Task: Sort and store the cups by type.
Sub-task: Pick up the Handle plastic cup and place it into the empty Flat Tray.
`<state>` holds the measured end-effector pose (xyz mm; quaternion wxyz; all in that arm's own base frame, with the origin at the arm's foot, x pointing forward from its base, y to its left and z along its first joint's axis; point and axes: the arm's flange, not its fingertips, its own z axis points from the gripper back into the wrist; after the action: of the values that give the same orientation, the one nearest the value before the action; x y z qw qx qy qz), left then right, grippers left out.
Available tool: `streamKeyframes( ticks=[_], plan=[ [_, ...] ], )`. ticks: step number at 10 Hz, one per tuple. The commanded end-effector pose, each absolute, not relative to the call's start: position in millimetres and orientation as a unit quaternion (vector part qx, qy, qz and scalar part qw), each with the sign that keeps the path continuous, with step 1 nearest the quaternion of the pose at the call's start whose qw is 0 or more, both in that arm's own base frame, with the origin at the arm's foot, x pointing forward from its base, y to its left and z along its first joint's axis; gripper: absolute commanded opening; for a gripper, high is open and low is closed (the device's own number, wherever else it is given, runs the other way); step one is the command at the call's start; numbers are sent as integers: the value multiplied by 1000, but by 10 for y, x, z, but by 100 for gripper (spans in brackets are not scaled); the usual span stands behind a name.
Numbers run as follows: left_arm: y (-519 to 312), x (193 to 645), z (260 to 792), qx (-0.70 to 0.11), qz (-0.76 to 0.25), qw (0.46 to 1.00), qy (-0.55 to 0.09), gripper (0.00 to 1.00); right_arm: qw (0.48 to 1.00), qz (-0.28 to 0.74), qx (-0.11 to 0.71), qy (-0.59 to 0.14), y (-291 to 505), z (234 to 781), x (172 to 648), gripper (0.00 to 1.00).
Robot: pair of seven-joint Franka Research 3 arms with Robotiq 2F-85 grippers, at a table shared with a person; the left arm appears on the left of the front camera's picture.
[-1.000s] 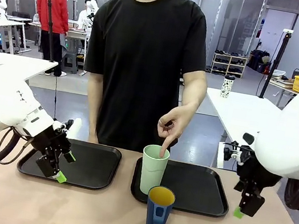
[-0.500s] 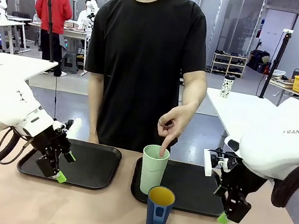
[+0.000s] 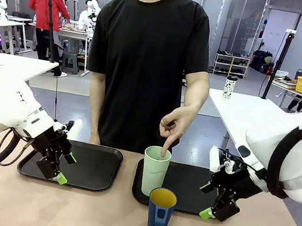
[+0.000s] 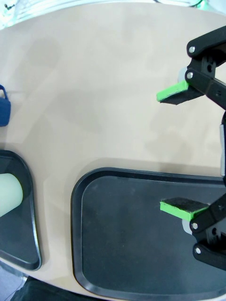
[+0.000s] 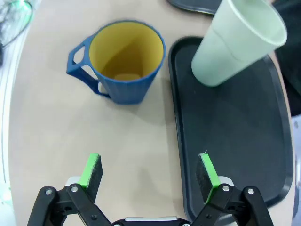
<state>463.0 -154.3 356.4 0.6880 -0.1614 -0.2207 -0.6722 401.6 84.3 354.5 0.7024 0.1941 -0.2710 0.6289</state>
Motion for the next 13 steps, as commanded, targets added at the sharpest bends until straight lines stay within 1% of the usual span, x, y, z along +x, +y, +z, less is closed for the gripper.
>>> streamKeyframes(
  ticks=[1, 2, 4, 5, 6, 7, 8, 12, 13],
  plan=[
    [-1544, 4636, 3546, -167, -672, 684, -231, 100, 653, 631, 266, -325, 665, 3100, 3776, 100],
    [-1544, 4636, 3546, -167, -672, 684, -231, 100, 644, 619, 297, -338, 591, 2970, 3778, 100],
    [-1544, 4636, 3546, -167, -672, 684, -231, 100, 605, 600, 351, -389, 514, 2777, 3749, 100],
    [-1544, 4636, 3546, -167, -672, 684, -231, 100, 595, 593, 374, -393, 495, 2698, 3752, 100],
    [-1544, 4636, 3546, -167, -672, 684, -231, 100, 605, 585, 380, -384, 495, 2640, 3756, 100],
    [-1544, 4636, 3546, -167, -672, 684, -231, 100, 609, 576, 379, -392, 496, 2599, 3771, 100],
    [-1544, 4636, 3546, -167, -672, 684, -231, 100, 604, 585, 374, -391, 467, 2730, 3838, 100],
    [-1544, 4636, 3546, -167, -672, 684, -231, 100, 604, 583, 381, -388, 460, 2677, 3840, 100],
    [-1544, 4636, 3546, -167, -672, 684, -231, 100, 596, 593, 387, -378, 559, 2645, 3894, 100]
  ],
)
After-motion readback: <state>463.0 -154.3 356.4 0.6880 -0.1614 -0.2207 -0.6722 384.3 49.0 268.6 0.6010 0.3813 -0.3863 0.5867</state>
